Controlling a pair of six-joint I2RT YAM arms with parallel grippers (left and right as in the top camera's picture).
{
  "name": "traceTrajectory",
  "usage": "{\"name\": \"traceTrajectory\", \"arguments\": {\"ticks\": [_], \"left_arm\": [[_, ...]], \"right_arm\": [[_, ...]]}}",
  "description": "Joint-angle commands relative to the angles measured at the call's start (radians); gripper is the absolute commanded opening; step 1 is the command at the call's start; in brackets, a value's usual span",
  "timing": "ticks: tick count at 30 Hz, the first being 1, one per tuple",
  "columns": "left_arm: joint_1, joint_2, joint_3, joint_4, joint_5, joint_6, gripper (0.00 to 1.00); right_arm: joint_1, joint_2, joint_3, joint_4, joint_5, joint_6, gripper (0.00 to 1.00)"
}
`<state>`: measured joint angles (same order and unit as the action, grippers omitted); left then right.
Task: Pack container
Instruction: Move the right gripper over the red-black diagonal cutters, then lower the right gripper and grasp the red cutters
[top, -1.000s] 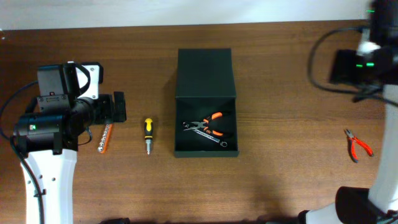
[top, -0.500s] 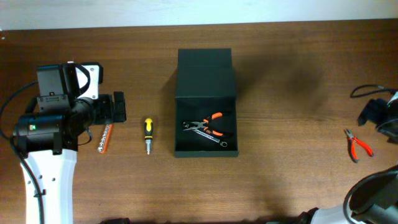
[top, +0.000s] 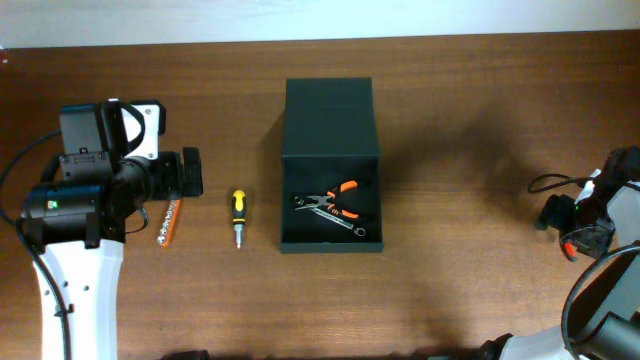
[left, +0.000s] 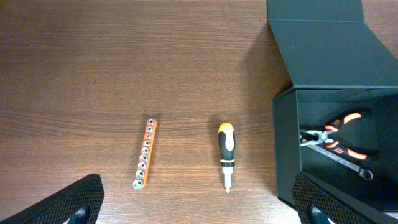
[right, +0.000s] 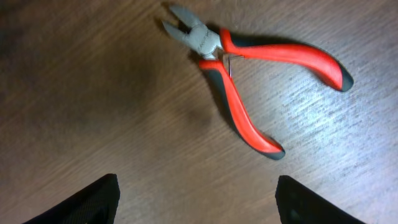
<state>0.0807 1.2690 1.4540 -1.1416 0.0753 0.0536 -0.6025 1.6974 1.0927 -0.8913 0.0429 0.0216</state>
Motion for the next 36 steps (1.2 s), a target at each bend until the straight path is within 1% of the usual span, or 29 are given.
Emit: {"name": "traceTrajectory", "arguments": {"ticks": [1,14,24,31,33,36], "left_arm": [[-0.002,-0.007,0.009,-0.002,0.007,0.016,0.99],[-0.002,-0.007,0.009,-0.008,0.007,0.016,0.99],[-0.002,-0.007,0.009,-0.008,0.007,0.016,0.99],[-0.002,-0.007,0.009,-0.008,0.008,0.016,0.99],[-0.002,-0.007,0.009,-0.008,0.008,0.016,0.99],[-0.002,-0.007,0.009,-0.008,0.008,0.016,0.99]], "right_arm": [[-0.001,0.000,-0.006,0.027,-0.002,-0.007,0.80],[-0.002,0.110,-0.006,0.109,0.029,-0.007,0.80],[-0.042,0.152,-0.007,0.156,0.027,-0.007,0.80],[-0.042,0.190,-0.010,0.174,-0.009,-0.007,0.80],[-0.042,0.203,-0.010,0.175,-0.029,-0.008,0.78],[-0.042,0.214,-0.010,0.178,-0.080,-0.042,0.64]]}}
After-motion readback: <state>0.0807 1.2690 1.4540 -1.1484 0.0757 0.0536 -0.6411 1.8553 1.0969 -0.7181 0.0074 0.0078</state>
